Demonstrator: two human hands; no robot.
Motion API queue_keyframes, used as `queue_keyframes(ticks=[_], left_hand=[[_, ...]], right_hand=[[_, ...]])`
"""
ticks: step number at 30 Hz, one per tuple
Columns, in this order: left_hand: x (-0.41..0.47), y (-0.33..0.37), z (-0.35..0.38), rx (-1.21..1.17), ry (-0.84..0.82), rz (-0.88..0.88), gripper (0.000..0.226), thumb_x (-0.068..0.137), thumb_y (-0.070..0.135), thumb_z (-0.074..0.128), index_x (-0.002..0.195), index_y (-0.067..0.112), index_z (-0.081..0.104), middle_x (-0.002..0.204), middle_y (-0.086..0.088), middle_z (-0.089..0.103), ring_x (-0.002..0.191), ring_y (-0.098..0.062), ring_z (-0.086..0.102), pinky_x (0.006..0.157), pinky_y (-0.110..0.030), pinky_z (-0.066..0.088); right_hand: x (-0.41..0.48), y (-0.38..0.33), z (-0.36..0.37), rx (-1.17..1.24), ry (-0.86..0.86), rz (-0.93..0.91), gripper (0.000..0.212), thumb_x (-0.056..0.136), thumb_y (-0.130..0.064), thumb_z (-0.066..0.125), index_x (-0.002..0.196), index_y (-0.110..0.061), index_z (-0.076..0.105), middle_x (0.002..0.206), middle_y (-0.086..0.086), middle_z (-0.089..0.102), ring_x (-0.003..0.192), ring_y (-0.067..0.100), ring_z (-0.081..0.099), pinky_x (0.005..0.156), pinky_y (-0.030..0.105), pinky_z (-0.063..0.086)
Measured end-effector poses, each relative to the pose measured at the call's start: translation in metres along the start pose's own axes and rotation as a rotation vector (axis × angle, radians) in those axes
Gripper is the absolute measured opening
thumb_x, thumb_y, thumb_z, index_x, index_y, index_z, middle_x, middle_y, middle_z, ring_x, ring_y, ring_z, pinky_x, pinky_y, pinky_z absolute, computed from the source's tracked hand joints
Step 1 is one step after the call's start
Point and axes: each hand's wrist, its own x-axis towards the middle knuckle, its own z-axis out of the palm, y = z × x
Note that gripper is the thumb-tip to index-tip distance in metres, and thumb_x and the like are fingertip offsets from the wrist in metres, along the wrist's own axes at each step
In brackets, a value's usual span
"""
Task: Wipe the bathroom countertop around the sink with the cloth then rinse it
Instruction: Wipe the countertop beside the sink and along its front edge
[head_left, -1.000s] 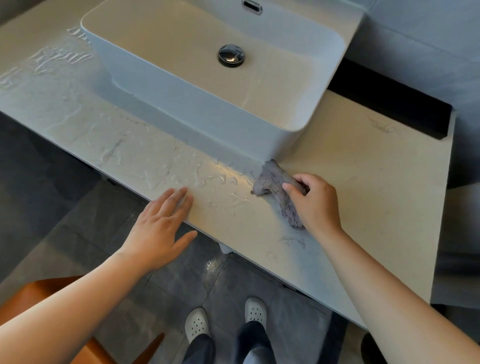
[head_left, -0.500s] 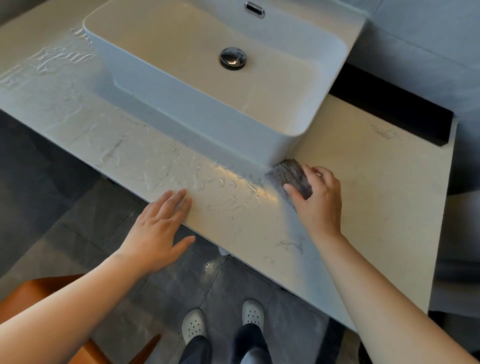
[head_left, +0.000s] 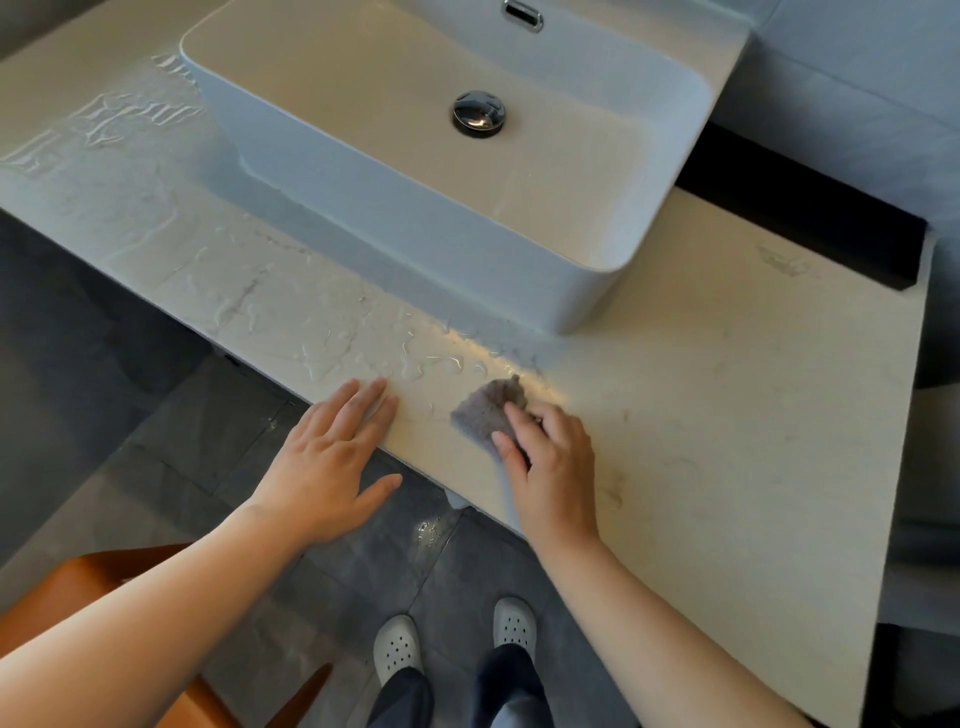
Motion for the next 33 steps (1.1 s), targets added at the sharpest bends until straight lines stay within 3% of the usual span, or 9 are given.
queue_keyframes(ticks=[6, 9, 12, 18, 24, 28, 31, 33], left_hand=[[0.002, -0.010, -0.006, -0.026, -0.014, 0.064, 0.084, 0.078, 0.068, 0.022, 0.151, 0.027, 0.012, 0.159, 0.005, 0.006, 0.146, -0.020, 0.005, 0.115, -0.036, 0.004], [0.002, -0.013, -0.006, -0.030, -0.021, 0.072, 0.085, 0.077, 0.070, 0.016, 0.151, 0.029, 0.005, 0.159, 0.007, -0.002, 0.146, -0.018, -0.003, 0.114, -0.033, -0.001], [0.001, -0.009, -0.006, -0.022, -0.013, 0.061, 0.087, 0.076, 0.072, 0.011, 0.150, 0.029, -0.001, 0.158, 0.007, -0.009, 0.145, -0.018, -0.008, 0.114, -0.032, -0.005], [0.002, -0.009, -0.005, -0.012, 0.002, 0.058, 0.088, 0.074, 0.073, 0.006, 0.150, 0.029, -0.005, 0.157, 0.009, -0.015, 0.144, -0.015, -0.013, 0.112, -0.031, -0.009], [0.004, -0.014, -0.009, -0.069, 0.005, 0.089, 0.086, 0.077, 0.071, 0.014, 0.151, 0.028, 0.012, 0.159, 0.008, 0.003, 0.145, -0.017, 0.002, 0.113, -0.033, 0.001], [0.003, -0.026, -0.019, -0.240, 0.033, 0.103, 0.080, 0.080, 0.066, 0.025, 0.145, 0.021, 0.034, 0.152, 0.004, 0.027, 0.139, -0.017, 0.023, 0.112, -0.030, 0.021], [-0.005, -0.033, -0.021, -0.274, 0.074, 0.088, 0.077, 0.082, 0.064, 0.028, 0.142, 0.018, 0.040, 0.148, 0.002, 0.035, 0.136, -0.019, 0.030, 0.109, -0.026, 0.023], [-0.008, -0.036, -0.020, -0.259, 0.113, 0.050, 0.075, 0.083, 0.063, 0.029, 0.140, 0.016, 0.044, 0.145, 0.000, 0.039, 0.135, -0.021, 0.033, 0.108, -0.027, 0.024]], right_hand=[[-0.041, -0.027, -0.012, 0.167, -0.056, -0.024, 0.035, 0.089, -0.038, 0.055, 0.113, -0.016, 0.068, 0.092, -0.006, 0.057, 0.085, 0.013, 0.052, 0.067, 0.029, 0.050], [-0.022, -0.020, -0.027, 0.245, 0.055, 0.082, 0.034, 0.087, -0.036, 0.060, 0.111, -0.014, 0.069, 0.092, -0.004, 0.058, 0.086, 0.014, 0.054, 0.071, 0.026, 0.047], [0.028, 0.007, -0.036, 0.174, 0.187, 0.159, 0.028, 0.085, -0.024, 0.066, 0.110, -0.010, 0.070, 0.093, 0.005, 0.059, 0.088, 0.021, 0.054, 0.075, 0.032, 0.045], [0.069, 0.048, -0.013, 0.057, 0.188, 0.263, 0.028, 0.085, -0.021, 0.066, 0.112, -0.013, 0.069, 0.100, 0.007, 0.058, 0.095, 0.026, 0.052, 0.082, 0.048, 0.047], [0.021, -0.013, 0.015, 0.063, 0.115, 0.105, 0.027, 0.083, -0.023, 0.067, 0.108, -0.017, 0.071, 0.093, 0.001, 0.060, 0.084, 0.025, 0.055, 0.071, 0.042, 0.048], [-0.013, -0.042, 0.015, 0.124, -0.001, 0.061, 0.029, 0.084, -0.021, 0.069, 0.113, -0.019, 0.069, 0.093, -0.006, 0.056, 0.085, 0.016, 0.052, 0.072, 0.041, 0.049], [-0.016, -0.045, 0.000, 0.192, -0.097, 0.063, 0.029, 0.084, -0.019, 0.069, 0.113, -0.020, 0.069, 0.093, -0.009, 0.056, 0.089, 0.013, 0.051, 0.076, 0.033, 0.050], [-0.001, -0.042, -0.012, 0.203, -0.050, 0.086, 0.029, 0.084, -0.018, 0.070, 0.113, -0.018, 0.069, 0.094, -0.006, 0.057, 0.091, 0.014, 0.052, 0.077, 0.027, 0.047]])
